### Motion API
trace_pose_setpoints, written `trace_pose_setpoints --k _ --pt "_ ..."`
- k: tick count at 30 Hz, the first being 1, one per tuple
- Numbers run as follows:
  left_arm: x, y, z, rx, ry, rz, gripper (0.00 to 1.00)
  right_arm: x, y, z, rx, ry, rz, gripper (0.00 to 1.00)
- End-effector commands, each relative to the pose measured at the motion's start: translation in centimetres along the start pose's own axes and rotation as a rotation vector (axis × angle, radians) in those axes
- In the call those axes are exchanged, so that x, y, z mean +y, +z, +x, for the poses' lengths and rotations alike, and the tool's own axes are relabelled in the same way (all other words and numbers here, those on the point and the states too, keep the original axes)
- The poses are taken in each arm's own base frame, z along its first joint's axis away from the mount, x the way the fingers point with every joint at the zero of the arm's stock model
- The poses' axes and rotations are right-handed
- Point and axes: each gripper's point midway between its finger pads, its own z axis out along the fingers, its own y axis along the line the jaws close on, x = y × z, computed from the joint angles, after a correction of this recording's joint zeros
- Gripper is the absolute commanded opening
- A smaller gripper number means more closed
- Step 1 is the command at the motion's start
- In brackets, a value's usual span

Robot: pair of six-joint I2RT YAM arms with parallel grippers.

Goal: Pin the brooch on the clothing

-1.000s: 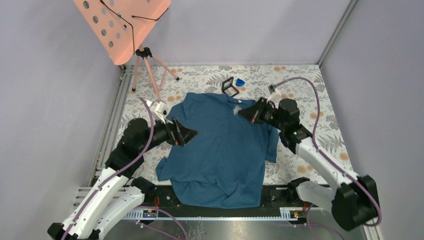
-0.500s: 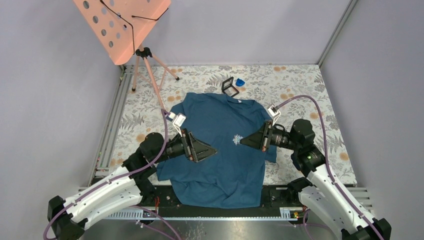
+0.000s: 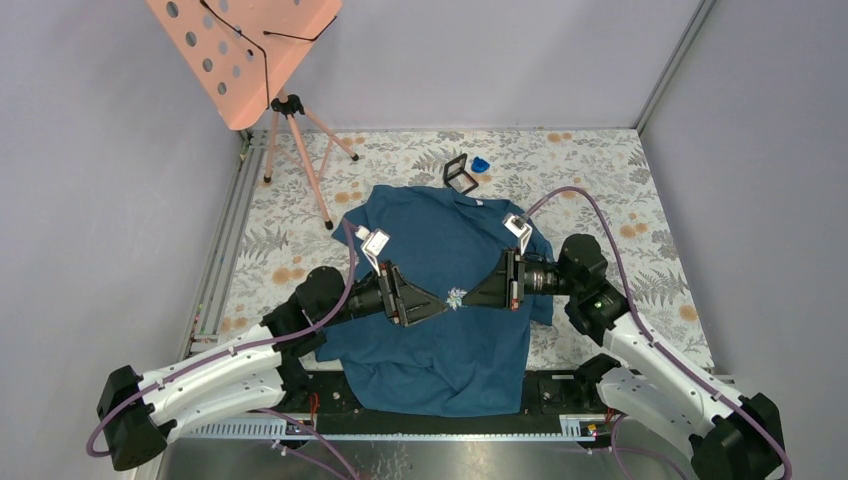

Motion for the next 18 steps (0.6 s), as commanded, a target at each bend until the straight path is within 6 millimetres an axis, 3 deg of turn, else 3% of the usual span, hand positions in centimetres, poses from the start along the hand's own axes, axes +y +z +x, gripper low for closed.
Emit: trace_pose_setpoints --k 1,6,18 --pt "-3.11 0.2 -2.6 -0.086 0.039 0.085 0.64 3.14 0.56 -1.07 0.009 -0.081 -0.102 0.0" --pt "-2.64 0.29 -2.4 -0.08 0.032 0.067 0.46 3.35 1.01 -0.9 0.025 -0.075 -0.112 0.0" --pt "-2.97 0.4 -2.08 -0.065 0.028 0.095 0.17 3.12 1.36 -0.49 0.044 -0.079 -0.114 0.0"
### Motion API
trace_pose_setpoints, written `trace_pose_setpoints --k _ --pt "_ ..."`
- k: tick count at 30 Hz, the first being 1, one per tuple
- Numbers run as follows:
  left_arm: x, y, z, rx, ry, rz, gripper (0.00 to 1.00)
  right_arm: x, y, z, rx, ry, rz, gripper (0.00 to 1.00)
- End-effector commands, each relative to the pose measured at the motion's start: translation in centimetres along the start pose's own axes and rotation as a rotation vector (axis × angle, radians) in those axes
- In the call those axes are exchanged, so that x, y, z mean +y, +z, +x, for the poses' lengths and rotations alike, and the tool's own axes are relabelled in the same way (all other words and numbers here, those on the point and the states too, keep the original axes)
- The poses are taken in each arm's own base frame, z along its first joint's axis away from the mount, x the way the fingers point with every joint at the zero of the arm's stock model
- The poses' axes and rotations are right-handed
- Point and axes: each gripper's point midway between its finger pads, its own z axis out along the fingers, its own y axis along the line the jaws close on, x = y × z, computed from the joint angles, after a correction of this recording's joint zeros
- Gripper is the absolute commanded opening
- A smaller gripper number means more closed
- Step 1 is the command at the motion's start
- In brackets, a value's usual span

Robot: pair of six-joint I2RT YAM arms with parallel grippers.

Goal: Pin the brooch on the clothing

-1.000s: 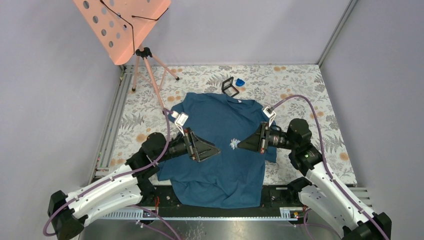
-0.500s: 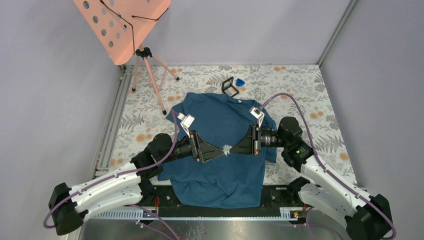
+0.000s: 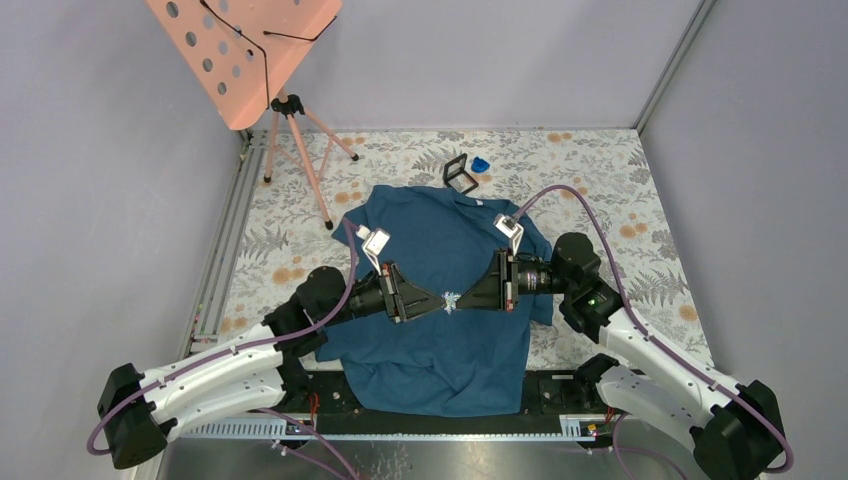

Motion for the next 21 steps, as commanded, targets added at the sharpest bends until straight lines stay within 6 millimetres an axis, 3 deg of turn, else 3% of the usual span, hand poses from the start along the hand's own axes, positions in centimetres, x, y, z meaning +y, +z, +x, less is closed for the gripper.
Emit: trace_pose_setpoints --k 1,9,12,17,21 --pt "-2.7 0.2 -1.7 -0.049 0.033 0.089 0.14 1.9 0.3 -1.0 -0.002 -0.08 -0.055 0.0" --pt "-2.8 0.1 -1.1 -0.025 0.028 0.105 0.11 1.6 0.5 -1.4 -0.013 -0.085 -0.047 0.0" --pt "-3.1 0.0 -1.1 -0.02 0.034 0.119 0.0 1.4 0.5 -1.4 -0.016 -0.083 -0.038 0.0" --pt "-3.0 -0.1 -1.1 -0.028 0.054 0.12 0.0 0.8 0.6 -1.6 -0.031 -0.071 -0.001 0.02" --pt "-2.2 -0.4 -1.5 -0.057 0.121 0.062 0.0 -0.3 0.4 -1.9 -0.052 -0.073 0.07 0.47"
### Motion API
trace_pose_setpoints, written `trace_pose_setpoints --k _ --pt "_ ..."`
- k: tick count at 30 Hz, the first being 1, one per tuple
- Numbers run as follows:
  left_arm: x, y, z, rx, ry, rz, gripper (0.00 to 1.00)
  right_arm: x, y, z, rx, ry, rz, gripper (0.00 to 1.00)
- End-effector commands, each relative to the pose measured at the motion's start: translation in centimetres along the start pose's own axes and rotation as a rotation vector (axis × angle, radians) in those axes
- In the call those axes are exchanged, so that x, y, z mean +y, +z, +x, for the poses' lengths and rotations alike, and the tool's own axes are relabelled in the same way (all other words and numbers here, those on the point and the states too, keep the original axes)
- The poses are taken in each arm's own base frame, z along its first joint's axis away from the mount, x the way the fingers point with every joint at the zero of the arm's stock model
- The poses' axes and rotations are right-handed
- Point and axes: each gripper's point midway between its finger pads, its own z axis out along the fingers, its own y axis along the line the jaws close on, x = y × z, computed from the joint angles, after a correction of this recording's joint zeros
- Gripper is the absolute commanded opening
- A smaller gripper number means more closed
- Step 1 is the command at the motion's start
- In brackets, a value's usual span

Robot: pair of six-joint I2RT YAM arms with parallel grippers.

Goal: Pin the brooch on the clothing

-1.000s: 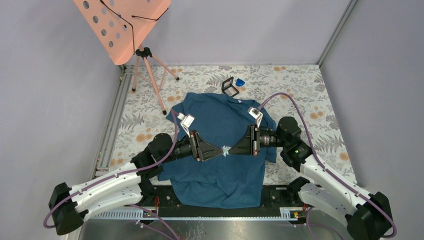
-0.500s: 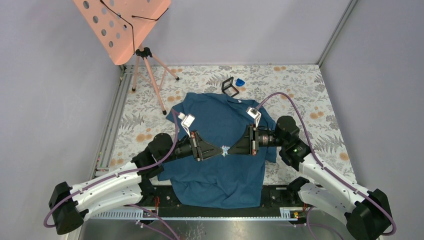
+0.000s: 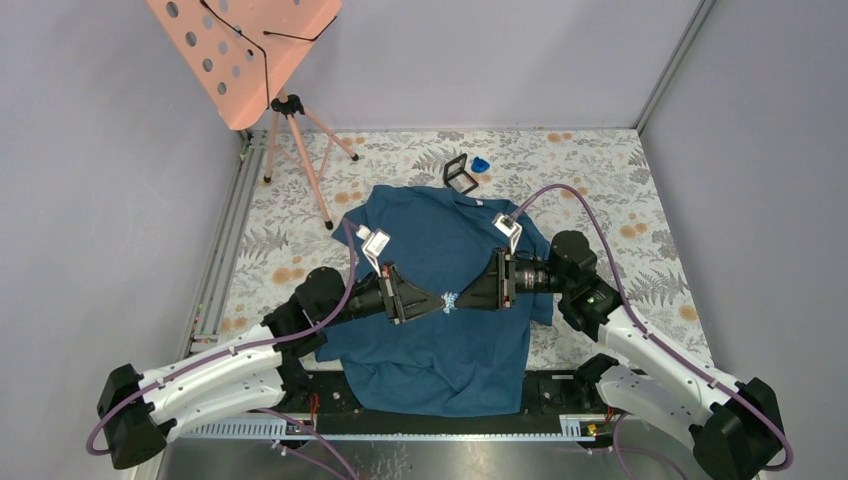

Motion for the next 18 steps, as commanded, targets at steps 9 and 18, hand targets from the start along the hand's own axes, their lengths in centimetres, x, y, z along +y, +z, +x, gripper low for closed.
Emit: trace_pose_setpoints --k 9,18 --pt "2.0 -2.2 -3.6 -0.138 0.36 -0.262 0.0 -2.6 -1.4 -2.9 -0.165 -0.004 0.295 0.69" --pt "3.0 0.7 -1.7 -0.071 0.822 -0.688 0.0 -6.2 -2.2 -1.7 -0.272 0.406 0.471 0.47"
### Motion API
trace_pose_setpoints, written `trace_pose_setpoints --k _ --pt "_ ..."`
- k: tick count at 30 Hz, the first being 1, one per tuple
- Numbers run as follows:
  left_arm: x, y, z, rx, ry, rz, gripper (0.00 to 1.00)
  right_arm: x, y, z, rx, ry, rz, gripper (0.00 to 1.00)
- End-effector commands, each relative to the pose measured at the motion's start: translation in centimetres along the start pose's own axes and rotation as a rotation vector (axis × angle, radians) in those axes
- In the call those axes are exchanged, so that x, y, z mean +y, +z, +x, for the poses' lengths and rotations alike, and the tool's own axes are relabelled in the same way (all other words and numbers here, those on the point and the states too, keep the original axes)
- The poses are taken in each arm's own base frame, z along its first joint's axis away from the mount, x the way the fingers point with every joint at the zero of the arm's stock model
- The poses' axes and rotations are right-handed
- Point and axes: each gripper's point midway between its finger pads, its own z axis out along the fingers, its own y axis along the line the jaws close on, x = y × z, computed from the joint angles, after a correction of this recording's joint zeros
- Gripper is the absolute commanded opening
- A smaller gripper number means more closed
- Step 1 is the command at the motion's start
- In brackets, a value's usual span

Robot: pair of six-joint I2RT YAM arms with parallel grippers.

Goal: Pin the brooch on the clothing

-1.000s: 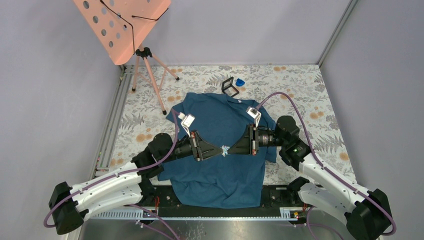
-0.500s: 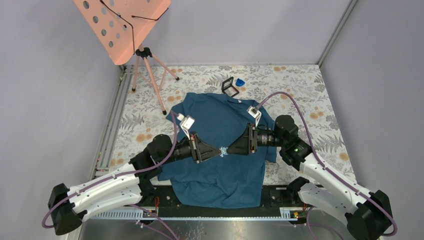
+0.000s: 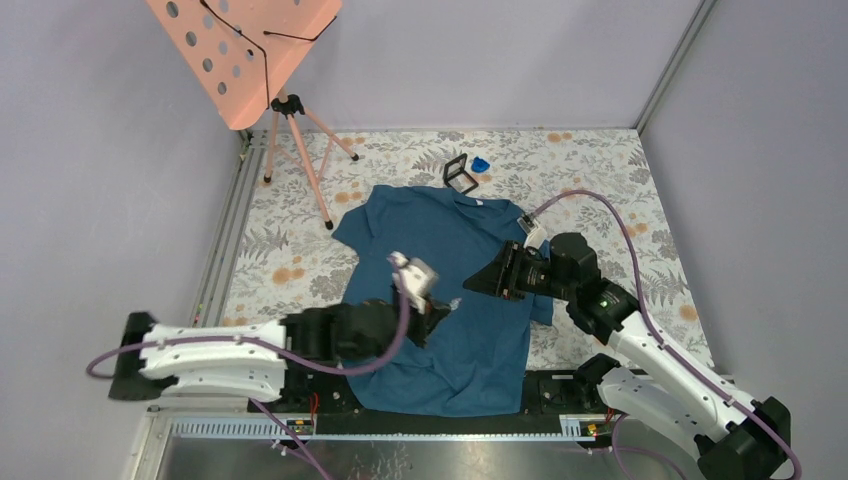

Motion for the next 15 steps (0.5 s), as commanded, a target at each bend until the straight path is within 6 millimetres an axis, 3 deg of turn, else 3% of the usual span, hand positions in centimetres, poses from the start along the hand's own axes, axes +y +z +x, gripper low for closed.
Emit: trace_pose_setpoints --k 1,6,11,15 --pt "1.4 1.5 -2.5 -0.059 0.295 -0.322 0.0 -0.9 0.1 -0.2 -0.046 0.188 0.057 0.47" --pt "0.0 3.7 -1.6 -0.031 0.373 -0.354 0.0 -1.4 -1.1 -0.3 -0.097 0.21 0.1 0.48" --pt "0.1 4.0 -1.2 -0.032 0.377 -0.373 0.0 -3.0 -2.6 -0.1 -0.128 0.185 0.207 0.51" --pt "-0.5 4.4 -0.7 -0.04 0.344 -0.339 0.0 -2.8 -2.4 0.1 -0.12 0.209 0.192 0.48"
